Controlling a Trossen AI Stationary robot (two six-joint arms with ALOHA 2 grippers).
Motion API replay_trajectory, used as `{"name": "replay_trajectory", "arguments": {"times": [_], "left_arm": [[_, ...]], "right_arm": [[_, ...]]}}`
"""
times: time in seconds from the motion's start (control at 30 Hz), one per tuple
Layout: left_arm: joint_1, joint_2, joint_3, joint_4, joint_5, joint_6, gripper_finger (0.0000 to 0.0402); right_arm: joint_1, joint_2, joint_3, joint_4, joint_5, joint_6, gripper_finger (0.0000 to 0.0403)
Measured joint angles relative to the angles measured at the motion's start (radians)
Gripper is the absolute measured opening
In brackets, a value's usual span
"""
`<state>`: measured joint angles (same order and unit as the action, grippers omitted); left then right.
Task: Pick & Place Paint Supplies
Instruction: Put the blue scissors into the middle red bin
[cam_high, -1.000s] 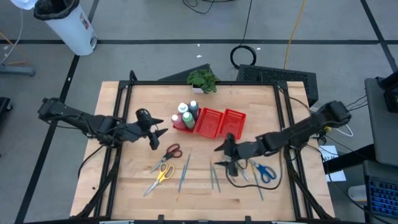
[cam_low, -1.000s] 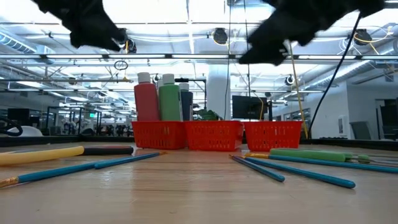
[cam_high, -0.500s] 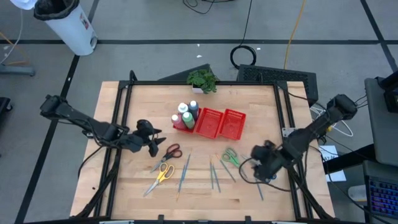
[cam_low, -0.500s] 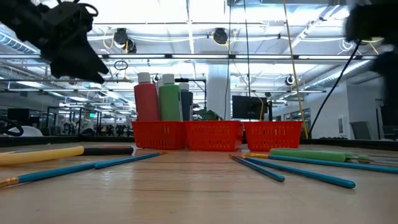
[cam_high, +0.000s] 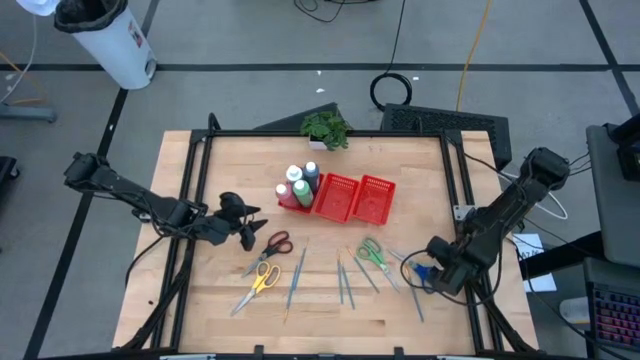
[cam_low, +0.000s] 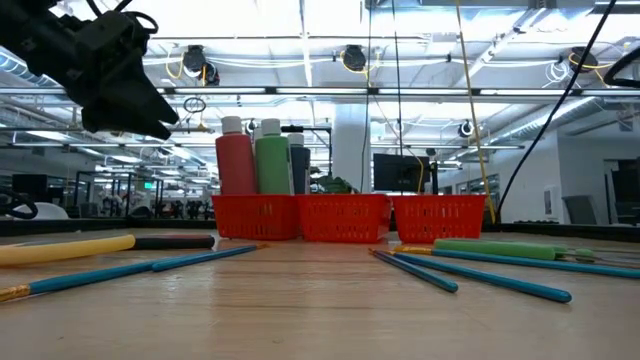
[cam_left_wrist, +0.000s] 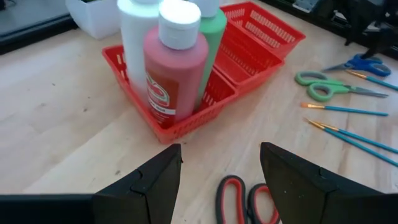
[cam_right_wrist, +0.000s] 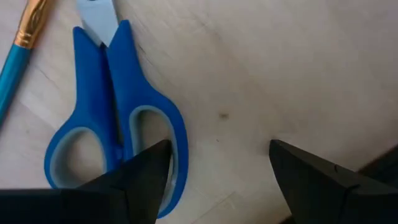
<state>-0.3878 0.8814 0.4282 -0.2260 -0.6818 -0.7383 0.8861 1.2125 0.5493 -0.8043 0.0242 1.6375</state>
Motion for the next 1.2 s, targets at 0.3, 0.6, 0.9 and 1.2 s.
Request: {"name": "replay_trajectory", "arguments": {"times": [0.3,0.6,0.9,1.2], "left_arm": [[0.000,0.000,0.000,0.000,-0.041,0.008,0.0228],[0.000,0.000,0.000,0.000,-0.044,0.005,0.0228],[0.000,0.000,0.000,-0.001,-0.044,0.005,0.0228],[0.000,0.000,-0.001,0.000,-0.053,0.004,0.0228]], "right_arm": [[0.000,0.001,-0.037,0.042,0.017,-0.007,0.0197],[0.000,0.002,-0.038,0.042,0.027,0.018,0.0079],[0.000,-0.041,-0.039,0.026,0.035,0.106,0.0016],[0.036,-0.185,0.019,0.027,0.163,0.084,0.0008]]}}
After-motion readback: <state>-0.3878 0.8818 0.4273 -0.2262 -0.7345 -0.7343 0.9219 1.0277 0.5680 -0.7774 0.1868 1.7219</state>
